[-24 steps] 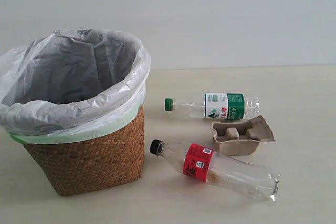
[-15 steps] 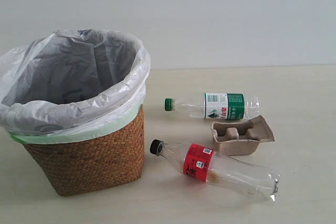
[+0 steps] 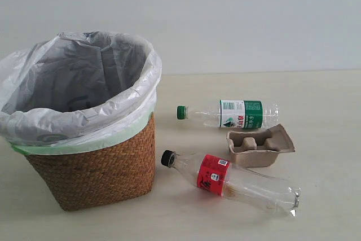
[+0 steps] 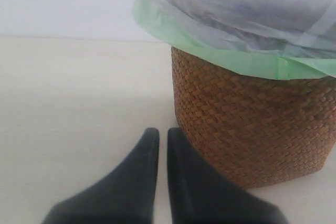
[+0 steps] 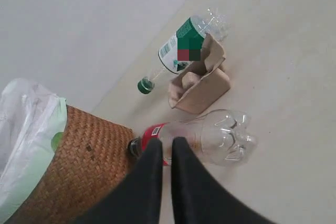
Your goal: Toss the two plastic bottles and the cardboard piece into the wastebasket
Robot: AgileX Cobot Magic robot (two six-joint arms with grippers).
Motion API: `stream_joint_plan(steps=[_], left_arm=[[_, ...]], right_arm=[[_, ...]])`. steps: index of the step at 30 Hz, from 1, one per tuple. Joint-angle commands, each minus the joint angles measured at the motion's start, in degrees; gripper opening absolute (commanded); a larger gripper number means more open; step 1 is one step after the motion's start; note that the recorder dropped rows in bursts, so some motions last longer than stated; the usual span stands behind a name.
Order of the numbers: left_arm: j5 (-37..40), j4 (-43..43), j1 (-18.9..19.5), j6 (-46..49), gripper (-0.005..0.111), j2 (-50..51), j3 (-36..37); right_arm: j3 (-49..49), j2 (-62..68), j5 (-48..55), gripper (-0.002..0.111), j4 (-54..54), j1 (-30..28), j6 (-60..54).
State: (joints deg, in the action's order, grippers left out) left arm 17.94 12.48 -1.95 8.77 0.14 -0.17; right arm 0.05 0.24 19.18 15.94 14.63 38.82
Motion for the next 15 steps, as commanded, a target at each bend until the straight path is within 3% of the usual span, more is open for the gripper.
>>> stream_joint_plan(steps=[1,7,12,15], left_arm=[[-0.2,-0.1,0.2,-0.5,0.006,-0.1,0.2],[-0.2,-0.1,0.2,-0.5,0.006,-0.1,0.2],[-0.2,-0.1,0.2,-0.5,0.006,-0.1,0.2],[-0.2,-0.1,0.2,-0.5,0.006,-0.1,0.2]], right_arm=[[0.0,-0.2,-1.1,0.003,0.2,-0.3,0.2],[0.0,-0.2,-3.1,0.003,0.2,-0.3,0.2],[0.0,-0.2,-11.5,0.003,1.0,-0.3,0.1],[-0.8,-0.2,-17.3,0.003,1.0,1.6,-7.1]])
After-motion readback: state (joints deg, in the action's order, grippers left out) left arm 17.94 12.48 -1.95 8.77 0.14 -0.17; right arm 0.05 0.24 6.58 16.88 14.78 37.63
